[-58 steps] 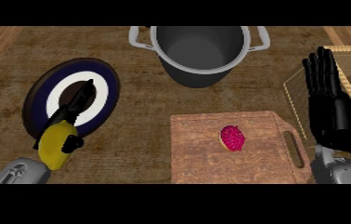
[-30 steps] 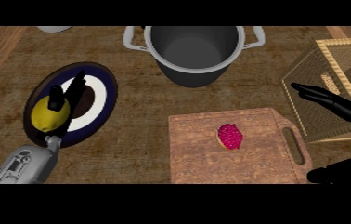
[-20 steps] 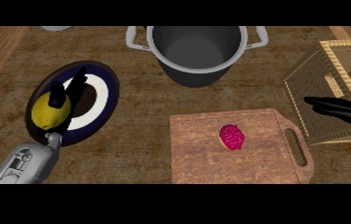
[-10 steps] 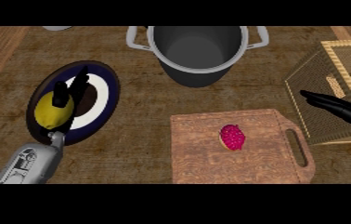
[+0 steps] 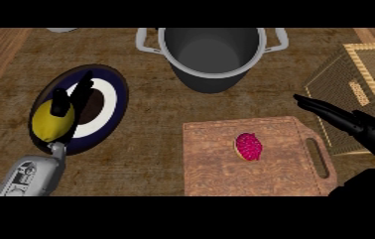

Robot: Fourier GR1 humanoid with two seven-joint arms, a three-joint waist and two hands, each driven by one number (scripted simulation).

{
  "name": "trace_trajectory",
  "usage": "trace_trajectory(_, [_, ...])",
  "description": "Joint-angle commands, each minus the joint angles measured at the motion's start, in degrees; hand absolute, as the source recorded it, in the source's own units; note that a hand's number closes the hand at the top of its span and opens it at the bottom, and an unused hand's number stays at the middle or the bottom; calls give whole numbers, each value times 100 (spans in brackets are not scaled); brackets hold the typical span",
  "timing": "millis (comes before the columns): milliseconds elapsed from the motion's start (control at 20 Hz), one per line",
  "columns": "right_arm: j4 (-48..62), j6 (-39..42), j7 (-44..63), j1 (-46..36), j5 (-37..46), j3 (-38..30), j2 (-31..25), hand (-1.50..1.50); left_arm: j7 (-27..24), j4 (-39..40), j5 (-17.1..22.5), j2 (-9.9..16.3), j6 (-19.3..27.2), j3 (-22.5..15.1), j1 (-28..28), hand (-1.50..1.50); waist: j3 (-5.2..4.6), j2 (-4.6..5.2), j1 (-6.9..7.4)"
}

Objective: Pick the cupcake from the cutting board and place it in the basket

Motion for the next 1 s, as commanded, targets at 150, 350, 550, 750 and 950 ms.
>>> trace_trajectory(150, [548, -382, -382, -64, 1074, 609, 707, -150, 138, -34, -359, -242, -80, 112, -50, 0, 1, 4, -5])
trace_trajectory(350, [584, -451, -733, 166, 1350, 573, 824, -150, 376, -95, -385, -315, -266, 316, -147, 0, 1, 1, -15])
trace_trajectory(550, [1222, -686, -668, -413, 1720, 760, 1246, -150, 376, -304, -554, -423, -264, 403, -12, 0, 1, 3, 11])
trace_trajectory(750, [430, -450, -129, -48, 1721, 869, 1525, -150, 403, -280, -692, -519, -404, 545, 53, 0, 0, -3, -8])
trace_trajectory(950, [816, -260, -32, -600, 1734, 709, 1668, -150, -193, 365, -917, -769, -452, 601, -138, 0, -1, 3, -12])
